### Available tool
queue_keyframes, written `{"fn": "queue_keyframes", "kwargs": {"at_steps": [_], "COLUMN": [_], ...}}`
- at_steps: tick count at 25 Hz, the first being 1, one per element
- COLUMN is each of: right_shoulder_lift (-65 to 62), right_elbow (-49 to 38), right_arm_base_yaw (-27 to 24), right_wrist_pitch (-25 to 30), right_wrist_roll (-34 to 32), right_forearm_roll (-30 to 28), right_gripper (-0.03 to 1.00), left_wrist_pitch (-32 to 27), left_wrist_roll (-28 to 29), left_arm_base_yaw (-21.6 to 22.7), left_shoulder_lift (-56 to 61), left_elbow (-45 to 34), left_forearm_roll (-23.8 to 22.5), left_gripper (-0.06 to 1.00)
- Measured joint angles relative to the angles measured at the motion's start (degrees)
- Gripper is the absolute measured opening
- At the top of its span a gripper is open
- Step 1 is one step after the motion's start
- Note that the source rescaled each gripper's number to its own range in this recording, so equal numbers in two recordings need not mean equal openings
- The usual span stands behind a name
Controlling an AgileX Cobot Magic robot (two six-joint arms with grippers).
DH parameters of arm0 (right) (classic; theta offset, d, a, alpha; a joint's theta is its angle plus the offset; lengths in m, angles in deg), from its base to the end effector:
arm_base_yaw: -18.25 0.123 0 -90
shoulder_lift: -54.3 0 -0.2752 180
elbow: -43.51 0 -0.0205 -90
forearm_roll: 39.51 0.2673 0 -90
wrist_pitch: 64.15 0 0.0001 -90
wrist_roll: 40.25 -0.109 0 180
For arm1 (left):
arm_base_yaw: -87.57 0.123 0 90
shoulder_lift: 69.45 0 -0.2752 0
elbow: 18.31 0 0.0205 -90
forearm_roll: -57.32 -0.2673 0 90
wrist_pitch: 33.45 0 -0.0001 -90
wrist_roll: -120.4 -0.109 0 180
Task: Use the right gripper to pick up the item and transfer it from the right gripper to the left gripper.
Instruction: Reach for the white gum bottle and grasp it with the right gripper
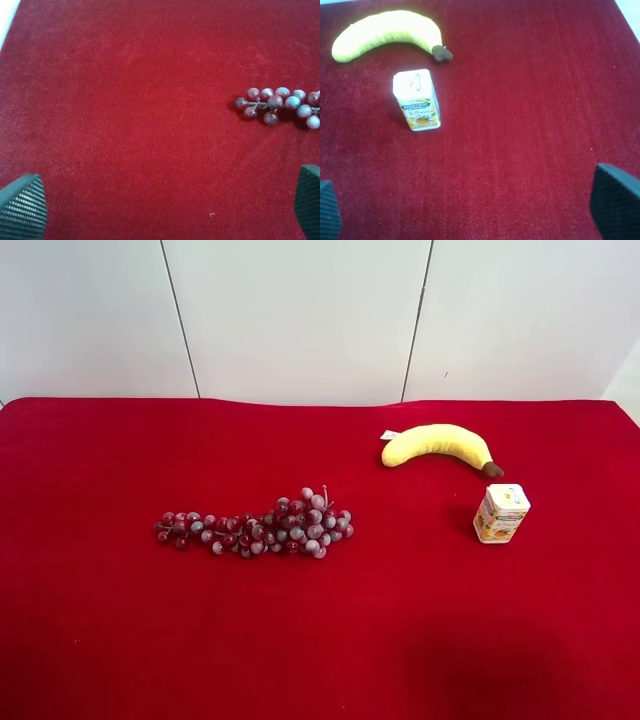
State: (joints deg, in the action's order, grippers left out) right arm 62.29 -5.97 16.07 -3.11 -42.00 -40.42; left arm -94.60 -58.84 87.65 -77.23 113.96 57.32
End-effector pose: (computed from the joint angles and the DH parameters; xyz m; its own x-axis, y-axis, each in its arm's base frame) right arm 0.0375 -0.0029 0.2702 -0.4756 0.0410 -0.8787 0.0611 0.9980 0.0134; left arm 0.0334 0.0000 0.2795 -0.4486 -0.0139 -0.8936 -0.0073 0.9999 -0.0119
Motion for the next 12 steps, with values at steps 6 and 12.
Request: {"fn": "queue_keyframes", "kwargs": {"at_steps": [6, 12], "right_shoulder_lift": [0.0, 2.87], "right_elbow": [0.0, 1.57], "right_arm_base_yaw": [0.0, 0.0], "right_wrist_pitch": [0.0, 1.47], "right_wrist_roll": [0.0, 0.0], "right_forearm_roll": [0.91, 2.64], "right_gripper": [0.98, 0.98], "left_wrist_pitch": [0.0, 0.0], "left_wrist_roll": [0.0, 0.0], "left_arm_base_yaw": [0.0, 0.0], "left_shoulder_lift": [0.0, 0.0], "left_elbow": [0.0, 0.0], "left_forearm_roll": [0.0, 0.0], "left_gripper": [1.0, 1.0]}}
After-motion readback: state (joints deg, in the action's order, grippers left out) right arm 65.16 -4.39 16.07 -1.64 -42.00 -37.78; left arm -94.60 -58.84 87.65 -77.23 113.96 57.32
